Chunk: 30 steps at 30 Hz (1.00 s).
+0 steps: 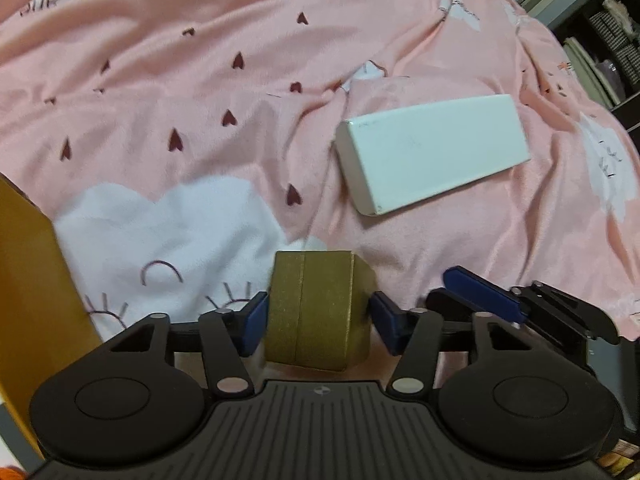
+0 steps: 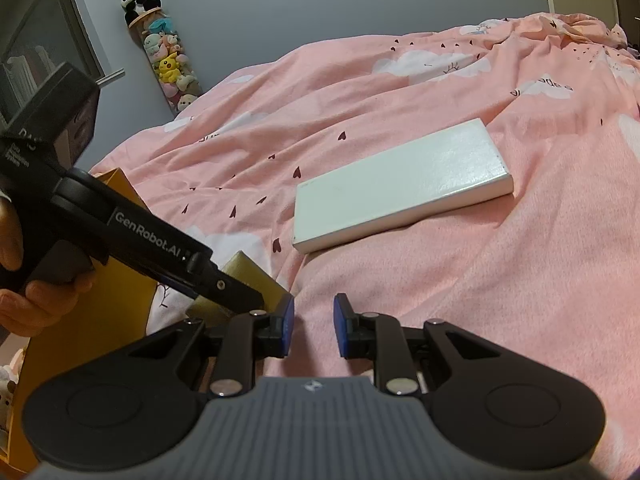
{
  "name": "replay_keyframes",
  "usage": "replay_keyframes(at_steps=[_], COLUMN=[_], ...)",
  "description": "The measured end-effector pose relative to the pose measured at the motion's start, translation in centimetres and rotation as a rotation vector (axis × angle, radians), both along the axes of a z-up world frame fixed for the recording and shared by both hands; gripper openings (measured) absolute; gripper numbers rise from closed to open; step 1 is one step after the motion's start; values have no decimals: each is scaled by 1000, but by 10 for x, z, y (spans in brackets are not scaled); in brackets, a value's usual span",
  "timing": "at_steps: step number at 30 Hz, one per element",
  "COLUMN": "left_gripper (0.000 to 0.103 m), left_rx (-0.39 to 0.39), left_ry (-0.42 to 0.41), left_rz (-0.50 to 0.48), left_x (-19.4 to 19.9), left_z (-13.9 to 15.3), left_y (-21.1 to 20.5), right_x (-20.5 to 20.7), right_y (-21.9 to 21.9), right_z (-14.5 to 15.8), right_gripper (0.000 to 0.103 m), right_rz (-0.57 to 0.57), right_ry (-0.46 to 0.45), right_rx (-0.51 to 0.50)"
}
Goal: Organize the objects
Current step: 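Lift the gold cube box with the left gripper while the right grasps the white box, then carry the gold cube box and white box over the open box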
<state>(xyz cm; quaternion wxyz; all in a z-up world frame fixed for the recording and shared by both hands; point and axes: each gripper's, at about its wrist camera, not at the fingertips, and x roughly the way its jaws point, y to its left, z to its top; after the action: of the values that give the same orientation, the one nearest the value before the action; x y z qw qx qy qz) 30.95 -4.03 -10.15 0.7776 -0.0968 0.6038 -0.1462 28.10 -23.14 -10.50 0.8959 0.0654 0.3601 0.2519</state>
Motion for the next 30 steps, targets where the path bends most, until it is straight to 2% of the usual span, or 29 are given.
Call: replay_keyframes(at_steps=[4,7,8,12,15,20,24,26,30], left_gripper=[61,61,61,61,61,61,61,61,61], left_rx=[6,-6,-8,-15,-26,-11,37,65,106], left_ry=[-38,-76,-101,-189,-258,-362,-404,-417,-423], left_rz=[2,17,18,17,18,29,48,59,80], left_x=[-7,-13,-15,-21,-28,-45,-58,-64,-77], left_z=[5,14,22,53,81,124,144,150,155], left_y=[0,5,6,15,27,53,77,88,109], right_x=[-2,-6,-6,-3,2,13,16,21,34], right_y=[2,9,12,29,45,62,68,71,77], right_z=[4,15,20,36,36,10,-16,-26,-36], right_gripper=[24,26,30,33,34,34,43,44,50], right_rz=[-10,16,33,153,270,463,598,622,645], right_ry=[-20,-76,-102,-208,-296,-419,-551,-580,-595], right_rx=[-28,-120,-162,-378,-605,-974,-1234,-1310,-1375])
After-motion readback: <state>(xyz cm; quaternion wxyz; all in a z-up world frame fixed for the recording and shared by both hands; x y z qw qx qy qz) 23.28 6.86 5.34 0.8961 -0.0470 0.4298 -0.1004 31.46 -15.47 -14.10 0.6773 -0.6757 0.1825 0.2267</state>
